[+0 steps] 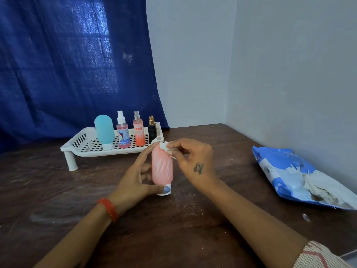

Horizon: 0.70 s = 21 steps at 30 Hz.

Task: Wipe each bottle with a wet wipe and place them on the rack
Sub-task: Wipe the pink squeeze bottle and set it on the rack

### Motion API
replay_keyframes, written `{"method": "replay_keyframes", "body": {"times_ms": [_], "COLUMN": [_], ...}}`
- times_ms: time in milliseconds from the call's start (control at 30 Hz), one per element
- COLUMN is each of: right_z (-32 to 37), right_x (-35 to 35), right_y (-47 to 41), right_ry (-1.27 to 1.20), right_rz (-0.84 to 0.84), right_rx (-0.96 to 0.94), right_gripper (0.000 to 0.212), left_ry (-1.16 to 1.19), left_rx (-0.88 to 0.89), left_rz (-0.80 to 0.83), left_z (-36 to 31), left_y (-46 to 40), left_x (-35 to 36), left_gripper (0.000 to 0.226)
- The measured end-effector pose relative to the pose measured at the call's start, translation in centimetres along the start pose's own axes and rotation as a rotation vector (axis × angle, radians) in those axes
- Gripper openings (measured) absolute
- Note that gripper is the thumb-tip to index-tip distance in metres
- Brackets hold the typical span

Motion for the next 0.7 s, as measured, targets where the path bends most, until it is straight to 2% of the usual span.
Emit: {"method": "replay_keyframes", "body": {"times_ms": [100,200,333,433,567,633,700], "right_z": [0.3,-0.1,-0.5,-0.8,-1.1,-0.9,-0.7], "right_x": [-0.1,-0.4,-0.8,-1.6,-1.1,-0.7,-0.5], "right_y": [0.0,0.0,-0.1,-0.7,-0.6,-0.3,-0.2], "right_ry": [-0.013,-0.02,0.009,-0.21,-0.601,-0.634,-0.477], "right_rz": [0.071,0.133,0.11,0.001,0.042,0.088,0.115], "right_rx": [-0.077,-0.074,0.122,0.305,0.542,0.536,0.416], "right_gripper": [0.012,0.011,0.019,0.038,0.032,0.029,0.025], "left_ry": [0.01,0.02,0.022,0.016,0.0,0.003,0.012], "left_rx": [0.011,0.0,0.004,0.004,-0.013,-0.01,-0.006], "left_rz": [-0.004,0.004,0.007,0.017,0.019,0.016,0.013], "left_z": [0.1,0.1,0.1,0.0,0.2,0.2,0.1], "left_y": [0.0,-0.1,0.1,0.1,0.0,0.0,0.0], "left_x": [-0.1,-0.1,-0.1,-0.1,-0.2,-0.2,-0.2], "left_gripper": [0.101,0.101,0.103,0.104,0.104,0.104,0.104]}}
Point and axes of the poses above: each hand's wrist, its own y-axis away from the middle knuckle, its own x-axis out of the palm, z = x × y, the point moved 4 cm from there along -y, towards the middle knuckle, and after that the axes turned 2 degrees about z, right-handed, at the moved point
